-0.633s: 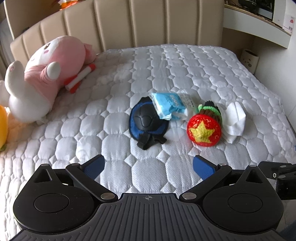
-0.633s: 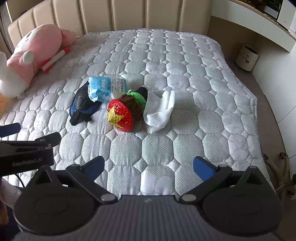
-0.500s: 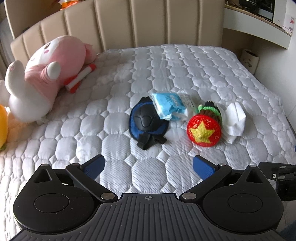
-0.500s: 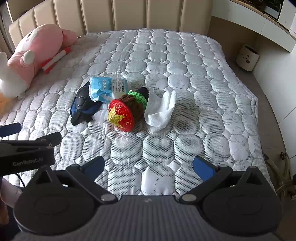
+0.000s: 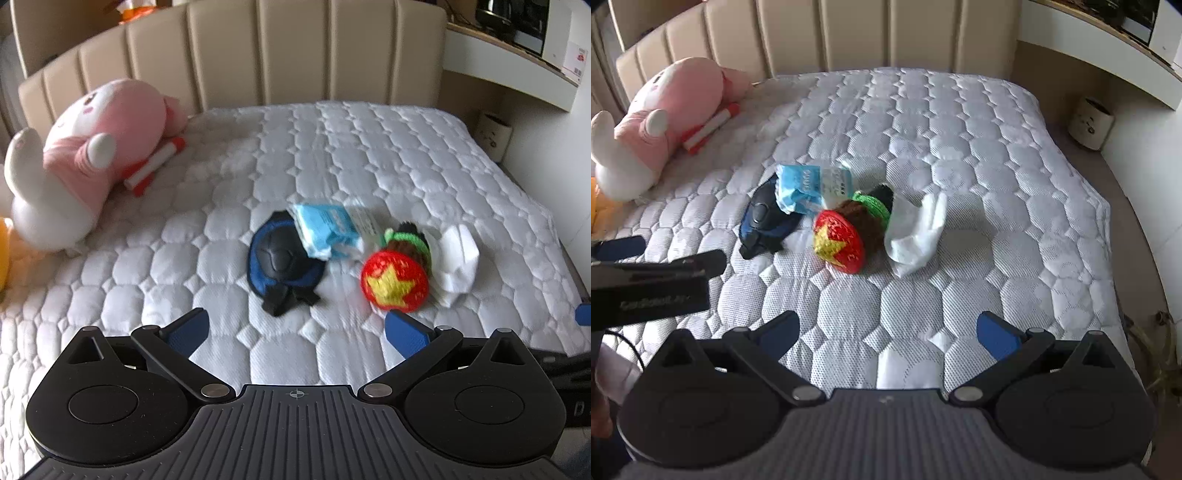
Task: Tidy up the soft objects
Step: 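Move the right tool toward the white tissue beside the crocheted doll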
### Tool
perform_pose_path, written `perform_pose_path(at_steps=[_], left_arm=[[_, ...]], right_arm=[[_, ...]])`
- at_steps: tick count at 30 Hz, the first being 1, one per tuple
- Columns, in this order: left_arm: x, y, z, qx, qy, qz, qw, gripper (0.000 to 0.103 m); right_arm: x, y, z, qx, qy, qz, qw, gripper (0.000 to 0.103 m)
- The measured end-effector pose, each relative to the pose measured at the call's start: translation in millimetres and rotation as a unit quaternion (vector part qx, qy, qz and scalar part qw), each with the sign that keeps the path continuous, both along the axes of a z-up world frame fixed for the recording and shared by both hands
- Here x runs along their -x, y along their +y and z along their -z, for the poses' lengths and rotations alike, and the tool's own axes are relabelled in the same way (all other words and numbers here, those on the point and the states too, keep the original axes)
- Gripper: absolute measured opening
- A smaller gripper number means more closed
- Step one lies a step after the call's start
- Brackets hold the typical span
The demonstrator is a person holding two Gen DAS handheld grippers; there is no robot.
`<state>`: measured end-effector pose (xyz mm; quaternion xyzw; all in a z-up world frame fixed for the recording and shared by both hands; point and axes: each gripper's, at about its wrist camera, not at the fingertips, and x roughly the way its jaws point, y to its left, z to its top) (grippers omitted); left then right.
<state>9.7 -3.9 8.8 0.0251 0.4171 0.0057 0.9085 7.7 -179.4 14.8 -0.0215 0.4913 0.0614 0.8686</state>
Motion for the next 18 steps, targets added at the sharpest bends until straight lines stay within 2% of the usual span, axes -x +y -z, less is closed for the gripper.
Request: perform_pose_path(at_steps=[5,18], left_arm=[[5.8,-0.7,0.2,-0.014,-0.011,0.008,0.9998,0.103],[-28.9,-7.6,14.5,-0.026,0.008,0.035,0.9990,0.103]], right_arm=[[-8.6,-0.1,7.7,0.010,-0.004,-0.007,1.000,0.103],[-36.7,-20.8,37.1,-0.015,0.002,0.006,1.000,0.103]])
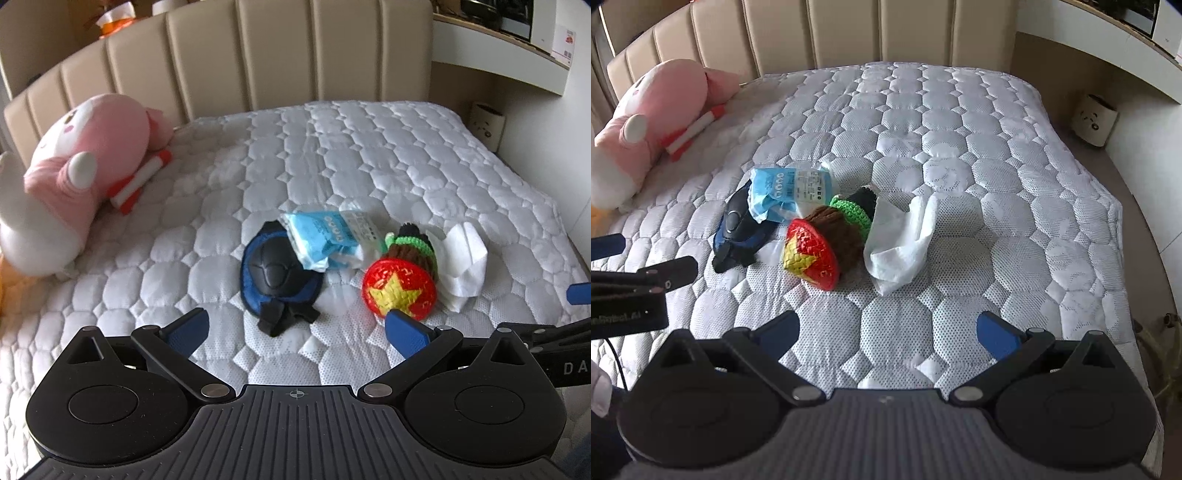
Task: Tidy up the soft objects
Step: 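Move the right tool toward the white tissue beside the crocheted doll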
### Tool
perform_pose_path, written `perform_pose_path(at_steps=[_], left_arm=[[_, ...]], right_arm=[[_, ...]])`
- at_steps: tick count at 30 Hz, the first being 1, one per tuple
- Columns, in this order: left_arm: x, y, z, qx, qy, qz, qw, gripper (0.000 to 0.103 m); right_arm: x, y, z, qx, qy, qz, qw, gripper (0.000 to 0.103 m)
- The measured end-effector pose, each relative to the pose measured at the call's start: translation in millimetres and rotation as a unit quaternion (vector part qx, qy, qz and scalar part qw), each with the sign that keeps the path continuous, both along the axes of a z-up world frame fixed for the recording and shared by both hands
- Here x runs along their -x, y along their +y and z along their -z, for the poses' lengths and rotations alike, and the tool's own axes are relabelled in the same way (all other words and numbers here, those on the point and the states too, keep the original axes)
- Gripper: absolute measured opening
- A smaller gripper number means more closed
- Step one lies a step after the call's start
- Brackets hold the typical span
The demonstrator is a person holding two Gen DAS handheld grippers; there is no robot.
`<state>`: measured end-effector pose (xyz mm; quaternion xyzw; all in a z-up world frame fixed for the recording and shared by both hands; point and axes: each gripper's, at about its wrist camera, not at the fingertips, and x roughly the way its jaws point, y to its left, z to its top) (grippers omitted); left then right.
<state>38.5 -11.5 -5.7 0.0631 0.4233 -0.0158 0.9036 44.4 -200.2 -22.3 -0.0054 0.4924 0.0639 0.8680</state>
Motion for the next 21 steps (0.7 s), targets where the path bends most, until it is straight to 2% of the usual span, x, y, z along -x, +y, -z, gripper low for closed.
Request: perform_pose_path(at_steps=[7,12,16,21], left_arm=[[-24.6,1.3,15.1,0.005,0.026,0.004,0.9996,0.103],[-23.7,9.3,27.9,0.001,0.024,-0.004,0.9997,0.103],[-27.0,16.9,39.7,0.027,0.052,-0.005,0.9983,0.103],[-33.6,23.9,45.8,0.038,0.058,-0.007,0.9976,0.103]], right_arm=[[-11.6,3.6,8.7,-0.006,0.002,-0.008,1.000,0.103],[-14.3,11.6,14.8,-0.002,0.004,-0.020,1.000,0.103],[-19.3,18.2,17.3,-0.005,0.010,-0.027,1.000,0.103],[-28.5,24.5,28.6,0.002,0.028,-0.033,0.999,0.103]])
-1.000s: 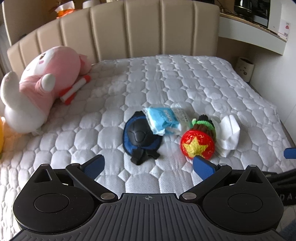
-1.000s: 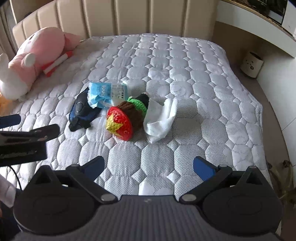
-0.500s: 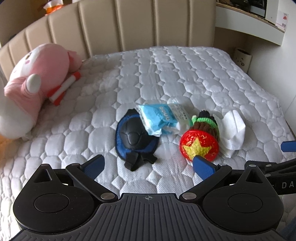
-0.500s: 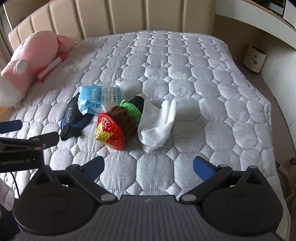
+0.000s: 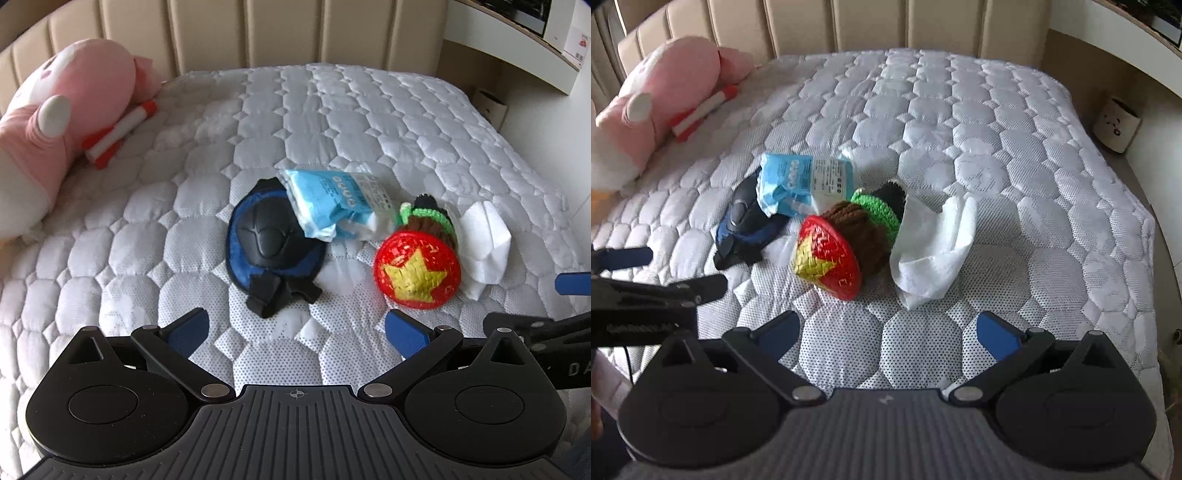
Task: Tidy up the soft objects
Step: 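Move the right tool toward the white tissue beside the crocheted doll, then grasp the white tissue with the right tool and lift it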
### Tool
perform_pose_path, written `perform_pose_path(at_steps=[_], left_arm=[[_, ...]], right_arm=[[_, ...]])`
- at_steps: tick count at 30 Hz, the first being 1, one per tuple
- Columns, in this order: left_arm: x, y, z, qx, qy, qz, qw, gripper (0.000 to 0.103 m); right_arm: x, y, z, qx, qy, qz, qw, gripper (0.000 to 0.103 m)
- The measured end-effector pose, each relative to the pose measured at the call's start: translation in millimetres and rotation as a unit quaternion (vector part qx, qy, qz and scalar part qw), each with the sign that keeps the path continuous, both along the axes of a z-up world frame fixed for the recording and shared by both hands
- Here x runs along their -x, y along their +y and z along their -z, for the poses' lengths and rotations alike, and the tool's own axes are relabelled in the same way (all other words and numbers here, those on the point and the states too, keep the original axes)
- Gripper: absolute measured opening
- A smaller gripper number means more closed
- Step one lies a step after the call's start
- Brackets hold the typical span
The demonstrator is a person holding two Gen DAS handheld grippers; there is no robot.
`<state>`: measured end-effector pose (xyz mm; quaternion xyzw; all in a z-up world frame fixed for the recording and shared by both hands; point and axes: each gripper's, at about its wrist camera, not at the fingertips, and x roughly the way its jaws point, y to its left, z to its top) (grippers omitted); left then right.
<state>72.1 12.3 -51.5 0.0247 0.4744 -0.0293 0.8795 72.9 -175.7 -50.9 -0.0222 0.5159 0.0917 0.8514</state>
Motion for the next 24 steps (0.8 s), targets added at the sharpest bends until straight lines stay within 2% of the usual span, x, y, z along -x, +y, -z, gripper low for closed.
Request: perform_pose_path(at_steps=[11,16,19,24], left_arm=[[-9.9,19.4,13.5,0.017,0.018,-0.016,0.9996,0.103],[-13.8,24.3,17.4,0.019,0.020,-0.017,0.9995,0.103],[-15.8,28.6,21.0,0.033,0.025,-0.018,0.9990,0.103],[-15.7,32.8,31.4,0.066,0.030,-0.002,0.9973,0.103]], right_arm=[[-27.0,3.4,39.7,0.035,0.056,-0.006,0.998,0.103],[-46.2,2.7,60.4,0.032,0.080,0.018,0.996,0.103],[-56.1,5.0,76.4,0.045,0.102,0.035,0.993,0.103],[-58.8,8.4,83.8,0.044,0.099,0.039,0.993,0.103]])
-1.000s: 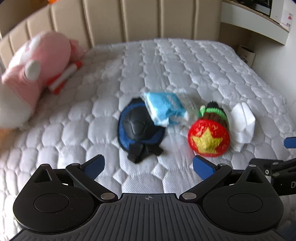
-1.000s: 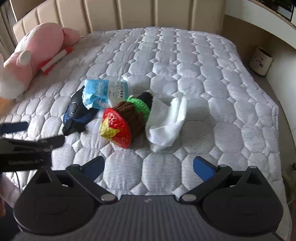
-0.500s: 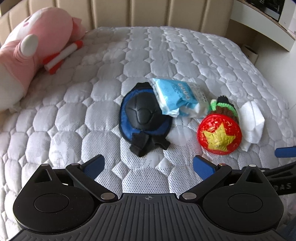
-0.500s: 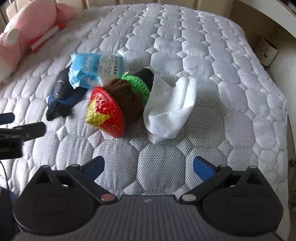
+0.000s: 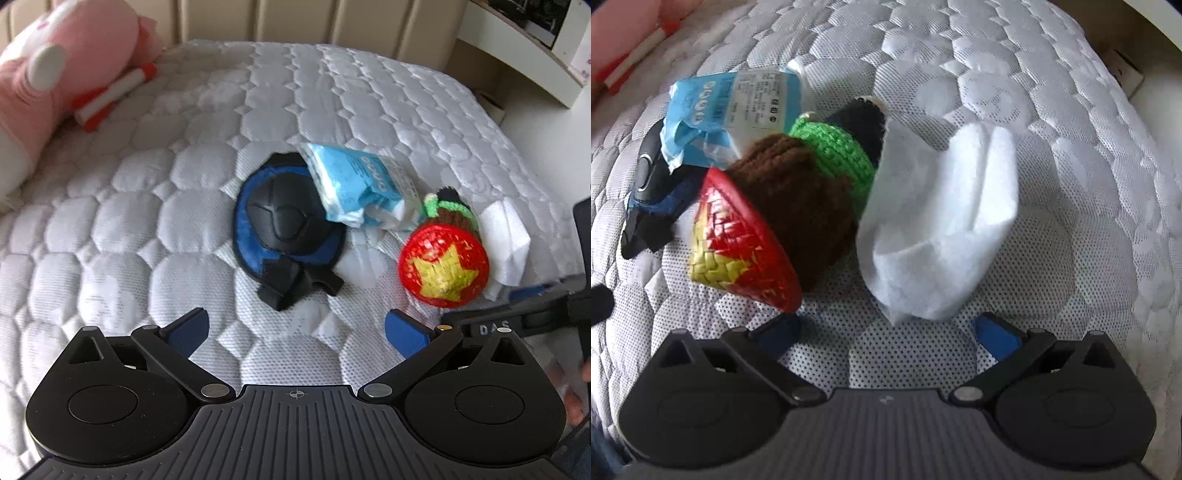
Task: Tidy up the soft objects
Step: 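Grasp the white tissue with the right tool and lift it, then wipe the crocheted doll with the tissue in the right tool while the left tool holds it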
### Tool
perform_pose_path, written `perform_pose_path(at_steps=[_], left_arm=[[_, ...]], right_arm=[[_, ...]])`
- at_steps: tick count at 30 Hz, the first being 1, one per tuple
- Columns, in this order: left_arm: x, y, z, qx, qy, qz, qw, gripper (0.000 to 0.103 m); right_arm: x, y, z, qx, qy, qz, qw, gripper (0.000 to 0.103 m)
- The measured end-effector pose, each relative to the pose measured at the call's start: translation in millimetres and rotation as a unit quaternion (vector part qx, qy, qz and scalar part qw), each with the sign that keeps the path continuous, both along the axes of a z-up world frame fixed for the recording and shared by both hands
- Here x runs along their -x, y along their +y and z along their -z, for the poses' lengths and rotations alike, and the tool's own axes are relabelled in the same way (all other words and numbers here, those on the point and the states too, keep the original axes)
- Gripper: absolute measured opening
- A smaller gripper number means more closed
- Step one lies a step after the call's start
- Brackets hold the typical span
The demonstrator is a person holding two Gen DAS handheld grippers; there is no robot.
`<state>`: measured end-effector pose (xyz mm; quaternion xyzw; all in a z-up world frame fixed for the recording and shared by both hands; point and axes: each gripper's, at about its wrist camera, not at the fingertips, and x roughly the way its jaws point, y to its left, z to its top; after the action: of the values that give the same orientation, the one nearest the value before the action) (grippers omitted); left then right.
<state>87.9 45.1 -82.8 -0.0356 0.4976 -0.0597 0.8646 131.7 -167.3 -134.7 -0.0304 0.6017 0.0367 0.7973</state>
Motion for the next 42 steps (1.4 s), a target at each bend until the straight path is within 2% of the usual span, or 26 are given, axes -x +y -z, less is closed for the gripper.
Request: perform_pose_path(at_steps=[4,9,10,12,13,14,15,17,19,20,21,23,24,25,26,29,31,34,38,39,40,42], left_arm=[[-1.7,4.8,14.0,0.055,0.012,0.018,0.9982,0.103],[-5.8,9.1,19.7,0.059,0.015,0.015,0.9980,0.103],[-5.6,11.1,19.0,0.062,0.014,0.013,0.9979,0.103],[-3.7,15.0,16.6,0.069,0.007,0.011,0.9975,0.103],[-1.5,16.3,14.4,0.073,-0.001,0.013,0.9972,0.103],[-0.2,16.6,12.4,0.077,-0.010,0.017,0.9969,0.103],[0.2,15.5,10.6,0.079,-0.018,0.022,0.9964,0.103],[-1.4,6.2,8.4,0.082,-0.029,0.041,0.9953,0.103],[-2.0,-9.8,8.9,0.076,-0.039,0.076,0.9934,0.103],[-1.4,-19.3,9.9,0.062,-0.043,0.097,0.9924,0.103],[-0.8,-28.9,11.0,0.048,-0.047,0.119,0.9907,0.103],[3.4,-46.1,13.9,0.007,-0.058,0.153,0.9865,0.103],[5.7,-52.1,15.0,-0.010,-0.063,0.163,0.9846,0.103],[7.9,-57.9,16.0,-0.025,-0.069,0.172,0.9824,0.103],[8.3,-61.4,15.7,-0.028,-0.074,0.178,0.9809,0.103],[2.9,-70.3,13.2,-0.022,-0.095,0.183,0.9783,0.103],[-9.7,-82.6,12.1,-0.016,-0.110,0.176,0.9781,0.103],[-33.5,-111.4,19.5,-0.029,-0.121,0.194,0.9731,0.103],[-52.7,-142.9,37.9,-0.054,-0.113,0.239,0.9629,0.103],[-53.3,-144.7,41.4,-0.052,-0.109,0.248,0.9611,0.100],[-53.1,-142.9,43.8,-0.041,-0.099,0.253,0.9614,0.086],[-50.1,-131.1,44.6,-0.029,-0.079,0.249,0.9648,0.083]], right_arm=[[5.0,-5.4,1.5,-0.016,-0.015,0.032,0.999,0.103],[11.2,-6.9,-14.3,-0.020,-0.028,0.028,0.999,0.101],[12.2,-7.5,-19.3,-0.022,-0.030,0.025,0.999,0.096],[15.1,-9.4,-33.0,-0.031,-0.041,0.018,0.998,0.053],[19.0,-13.6,-51.8,-0.053,-0.070,0.009,0.996,0.050],[23.2,-19.5,-71.8,-0.073,-0.110,0.002,0.991,0.054],[25.5,-25.1,-88.0,-0.079,-0.149,0.001,0.986,0.067],[19.6,-36.6,-104.4,-0.061,-0.201,0.007,0.978,0.080],[2.0,-46.6,-96.0,-0.043,-0.199,0.011,0.979,0.076],[-9.3,-49.9,-85.4,-0.038,-0.179,0.013,0.983,0.068],[-17.6,-52.5,-72.3,-0.039,-0.151,0.016,0.988,0.054],[-32.6,-57.3,-47.6,-0.047,-0.095,0.020,0.994,0.037],[-34.5,-58.9,-38.9,-0.067,-0.067,0.020,0.995,0.024],[-34.0,-61.2,-31.4,-0.091,-0.051,0.021,0.994,0.017],[-32.2,-63.0,-31.6,-0.105,-0.055,0.020,0.993,0.012],[-25.4,-69.0,-53.8,-0.133,-0.118,0.005,0.984,0.010],[-18.8,-78.9,-71.0,-0.172,-0.149,0.023,0.974,0.010],[-7.1,-94.5,-93.7,-0.217,-0.183,0.042,0.958,0.010],[-3.4,-100.7,-108.1,-0.234,-0.205,0.052,0.949,0.010],[-5.2,-102.4,-107.6,-0.239,-0.206,0.058,0.947,0.010],[-8.8,-105.6,-106.8,-0.241,-0.205,0.061,0.947,0.010],[-8.7,-105.3,-105.2,-0.236,-0.202,0.060,0.948,0.010]])
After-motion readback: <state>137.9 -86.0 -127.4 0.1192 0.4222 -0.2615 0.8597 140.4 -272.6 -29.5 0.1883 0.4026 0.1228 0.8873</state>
